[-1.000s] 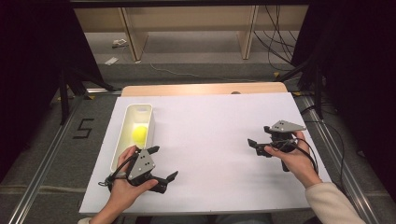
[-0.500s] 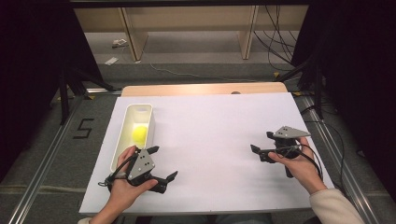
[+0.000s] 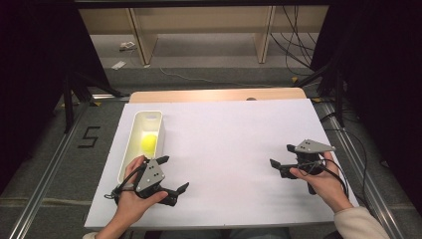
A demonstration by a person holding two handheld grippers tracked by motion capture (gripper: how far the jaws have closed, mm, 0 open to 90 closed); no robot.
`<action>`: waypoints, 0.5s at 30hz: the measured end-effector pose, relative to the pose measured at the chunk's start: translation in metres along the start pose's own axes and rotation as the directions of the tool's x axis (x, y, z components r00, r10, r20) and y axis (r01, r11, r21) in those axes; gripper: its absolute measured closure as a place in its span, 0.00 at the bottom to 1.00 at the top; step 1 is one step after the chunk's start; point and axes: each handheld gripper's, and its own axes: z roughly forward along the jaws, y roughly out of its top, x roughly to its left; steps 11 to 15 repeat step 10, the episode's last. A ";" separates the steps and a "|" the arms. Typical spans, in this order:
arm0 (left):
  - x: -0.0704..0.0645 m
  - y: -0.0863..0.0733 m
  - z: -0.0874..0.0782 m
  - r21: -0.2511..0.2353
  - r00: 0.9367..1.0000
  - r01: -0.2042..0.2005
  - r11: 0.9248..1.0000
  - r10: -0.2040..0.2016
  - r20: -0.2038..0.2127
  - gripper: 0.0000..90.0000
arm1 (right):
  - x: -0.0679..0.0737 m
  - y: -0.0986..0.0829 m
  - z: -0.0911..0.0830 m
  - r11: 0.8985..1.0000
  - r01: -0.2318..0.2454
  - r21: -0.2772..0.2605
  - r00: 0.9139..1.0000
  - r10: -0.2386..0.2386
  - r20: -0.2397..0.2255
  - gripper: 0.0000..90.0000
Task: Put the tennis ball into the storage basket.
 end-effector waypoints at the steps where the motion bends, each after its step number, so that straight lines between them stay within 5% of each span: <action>1: 0.000 0.000 0.000 0.001 1.000 0.000 1.000 0.000 0.000 0.00 | 0.000 0.000 0.000 1.000 0.002 0.001 1.000 -0.002 -0.003 0.17; 15: 0.001 0.001 0.000 -0.004 1.000 -0.001 1.000 0.001 -0.002 0.00 | 0.001 0.000 0.000 1.000 0.012 -0.005 1.000 -0.012 -0.012 0.17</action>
